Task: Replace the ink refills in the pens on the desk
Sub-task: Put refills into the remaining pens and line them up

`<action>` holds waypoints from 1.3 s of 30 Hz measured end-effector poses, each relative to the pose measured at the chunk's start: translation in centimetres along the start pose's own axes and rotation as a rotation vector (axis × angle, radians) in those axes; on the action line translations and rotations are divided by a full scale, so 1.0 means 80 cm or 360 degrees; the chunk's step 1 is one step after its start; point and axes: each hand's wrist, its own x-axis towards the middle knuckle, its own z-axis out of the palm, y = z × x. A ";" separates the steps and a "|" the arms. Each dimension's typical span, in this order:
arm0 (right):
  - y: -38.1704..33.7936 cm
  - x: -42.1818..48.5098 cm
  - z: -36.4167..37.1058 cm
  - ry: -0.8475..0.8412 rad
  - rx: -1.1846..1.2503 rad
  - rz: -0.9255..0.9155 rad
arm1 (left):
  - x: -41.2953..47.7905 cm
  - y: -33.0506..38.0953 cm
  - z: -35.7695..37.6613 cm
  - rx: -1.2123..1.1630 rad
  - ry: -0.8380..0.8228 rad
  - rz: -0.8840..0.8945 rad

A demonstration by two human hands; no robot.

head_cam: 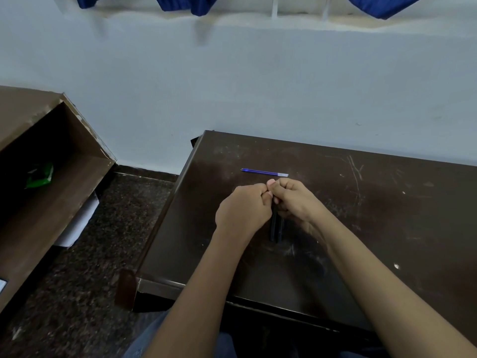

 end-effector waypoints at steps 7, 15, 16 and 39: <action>0.000 0.009 0.002 -0.0049 0.0150 0.0013 | 0.000 -0.005 -0.004 -0.0012 0.0031 0.0014; -0.002 0.010 -0.005 -0.0041 0.0275 0.0065 | 0.002 -0.001 -0.011 0.0044 -0.0057 -0.0074; 0.000 0.011 -0.006 -0.0021 0.0274 0.0078 | 0.003 -0.001 -0.010 0.0042 -0.0070 -0.0103; 0.073 0.013 0.022 0.0035 -0.1663 -0.0517 | 0.007 -0.022 -0.017 -0.0185 0.0121 -0.0266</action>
